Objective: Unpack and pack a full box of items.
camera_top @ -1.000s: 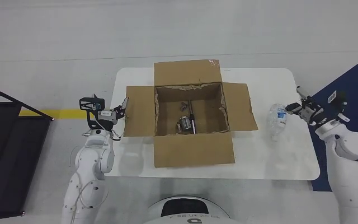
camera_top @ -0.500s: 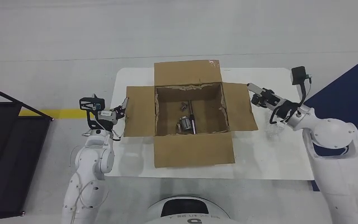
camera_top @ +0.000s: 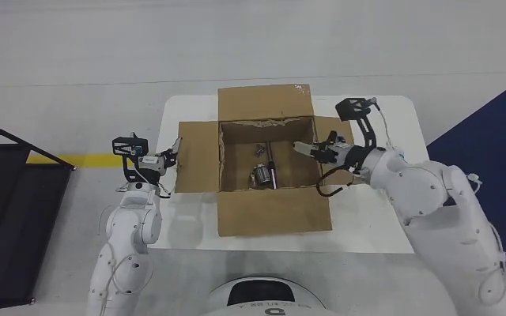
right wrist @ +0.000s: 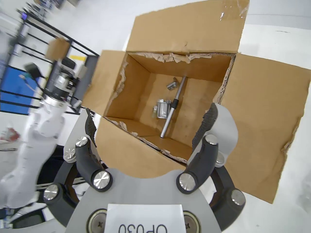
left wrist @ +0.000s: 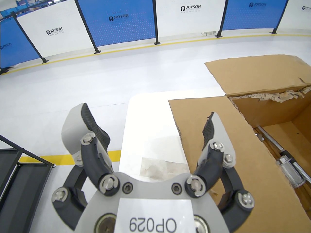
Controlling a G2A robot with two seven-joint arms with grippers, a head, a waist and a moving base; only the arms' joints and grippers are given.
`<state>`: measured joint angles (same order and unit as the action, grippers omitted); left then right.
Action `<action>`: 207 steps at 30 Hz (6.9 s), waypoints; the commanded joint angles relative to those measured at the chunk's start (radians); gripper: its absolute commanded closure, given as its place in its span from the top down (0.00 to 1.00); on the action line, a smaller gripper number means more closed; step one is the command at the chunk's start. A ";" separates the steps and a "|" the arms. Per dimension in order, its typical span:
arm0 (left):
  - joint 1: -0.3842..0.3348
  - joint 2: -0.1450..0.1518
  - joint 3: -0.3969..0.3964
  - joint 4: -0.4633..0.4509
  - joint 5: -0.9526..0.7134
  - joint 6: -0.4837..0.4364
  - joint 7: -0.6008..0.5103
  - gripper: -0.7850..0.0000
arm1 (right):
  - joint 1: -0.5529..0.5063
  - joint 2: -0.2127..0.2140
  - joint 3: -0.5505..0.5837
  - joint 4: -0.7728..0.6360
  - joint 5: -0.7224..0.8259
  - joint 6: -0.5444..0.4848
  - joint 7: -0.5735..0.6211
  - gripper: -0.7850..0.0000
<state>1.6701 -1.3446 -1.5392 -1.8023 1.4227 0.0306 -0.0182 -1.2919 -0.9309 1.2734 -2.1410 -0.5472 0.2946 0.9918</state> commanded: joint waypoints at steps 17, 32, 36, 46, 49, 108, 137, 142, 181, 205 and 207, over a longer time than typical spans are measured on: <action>0.000 0.000 0.000 0.000 0.000 0.000 0.000 1.00 | 0.582 -0.234 -0.760 0.580 -0.270 0.106 0.247 0.38; 0.000 0.000 0.000 0.000 0.000 0.000 0.000 1.00 | 0.697 -0.408 -0.883 0.970 -0.174 0.124 0.199 0.38; 0.000 0.000 0.000 0.000 0.000 0.000 0.000 1.00 | 0.711 -0.445 -0.904 1.039 -0.175 0.128 0.200 0.38; 0.000 0.000 0.000 0.000 0.000 0.000 0.000 1.00 | 0.739 -0.513 -0.895 1.189 -0.124 0.090 0.165 0.34; 0.000 0.000 0.000 0.000 0.000 0.000 0.000 1.00 | 0.744 -0.533 -0.895 1.237 -0.107 0.065 0.162 0.32; 0.000 0.000 0.000 0.000 0.000 0.000 0.000 1.00 | -0.667 -0.243 0.573 -0.049 0.110 -0.078 -0.439 0.00; 0.000 0.000 0.000 0.000 0.000 0.000 0.000 1.00 | -0.162 -0.199 0.307 0.453 -0.314 0.260 0.146 0.00; 0.000 0.000 0.000 0.000 0.000 0.000 0.000 1.00 | -0.104 -0.198 0.271 0.530 -0.350 0.266 0.178 0.00; 0.000 0.000 0.000 0.000 0.000 0.000 0.000 1.00 | -0.117 -0.197 0.292 0.491 -0.363 0.356 0.133 0.34; 0.000 0.000 0.000 0.000 0.000 0.000 0.000 1.00 | -0.495 -0.224 0.463 -0.160 0.011 -0.092 -0.304 1.00; 0.000 0.000 0.000 0.000 0.000 0.000 0.000 1.00 | -0.495 -0.224 0.463 -0.160 0.011 -0.092 -0.304 1.00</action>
<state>1.6701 -1.3446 -1.5392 -1.8023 1.4227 0.0306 -0.0182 -1.7854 -1.1551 1.7360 -2.3011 -0.5367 0.2016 0.6912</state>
